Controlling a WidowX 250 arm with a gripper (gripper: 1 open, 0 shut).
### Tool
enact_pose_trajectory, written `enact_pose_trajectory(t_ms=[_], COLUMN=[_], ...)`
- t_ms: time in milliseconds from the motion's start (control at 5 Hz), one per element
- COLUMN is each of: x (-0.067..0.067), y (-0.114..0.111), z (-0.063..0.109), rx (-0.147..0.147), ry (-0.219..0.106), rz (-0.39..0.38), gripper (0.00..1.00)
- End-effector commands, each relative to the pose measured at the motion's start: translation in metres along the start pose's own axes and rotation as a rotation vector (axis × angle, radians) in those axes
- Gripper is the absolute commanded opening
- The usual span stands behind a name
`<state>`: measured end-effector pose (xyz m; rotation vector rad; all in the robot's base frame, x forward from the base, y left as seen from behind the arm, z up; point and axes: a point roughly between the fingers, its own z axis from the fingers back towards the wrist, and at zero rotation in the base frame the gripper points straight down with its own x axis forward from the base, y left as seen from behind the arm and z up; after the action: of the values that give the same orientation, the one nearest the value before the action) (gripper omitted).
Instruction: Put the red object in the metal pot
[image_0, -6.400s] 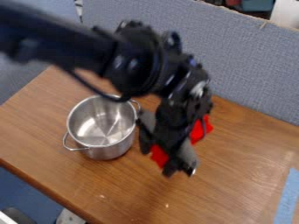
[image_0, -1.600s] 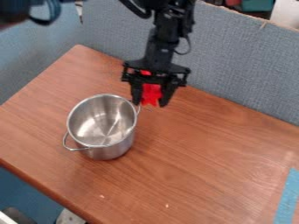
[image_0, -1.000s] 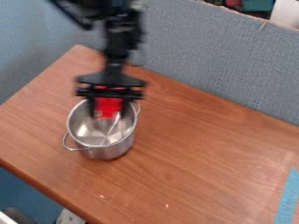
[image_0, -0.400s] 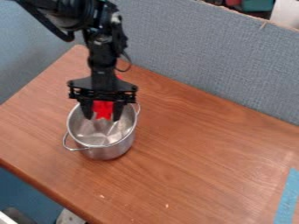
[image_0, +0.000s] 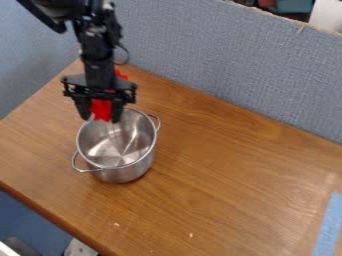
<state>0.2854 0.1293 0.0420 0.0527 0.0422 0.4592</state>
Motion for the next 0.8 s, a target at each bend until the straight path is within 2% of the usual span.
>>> enact_pose_trajectory(t_ms=[0, 200, 400, 600], x=[0.003, -0.011, -0.049, -0.049], y=[-0.008, -0.028, -0.047, -0.070], z=[0.050, 0.102, 0.083, 0.057], rx=[-0.055, -0.093, -0.084, -0.085], ry=[-0.090, -0.191, -0.178, -0.176], rz=[-0.045, -0.135, -0.179, -0.192], gripper=[0.00, 0.00, 0.00, 0.00])
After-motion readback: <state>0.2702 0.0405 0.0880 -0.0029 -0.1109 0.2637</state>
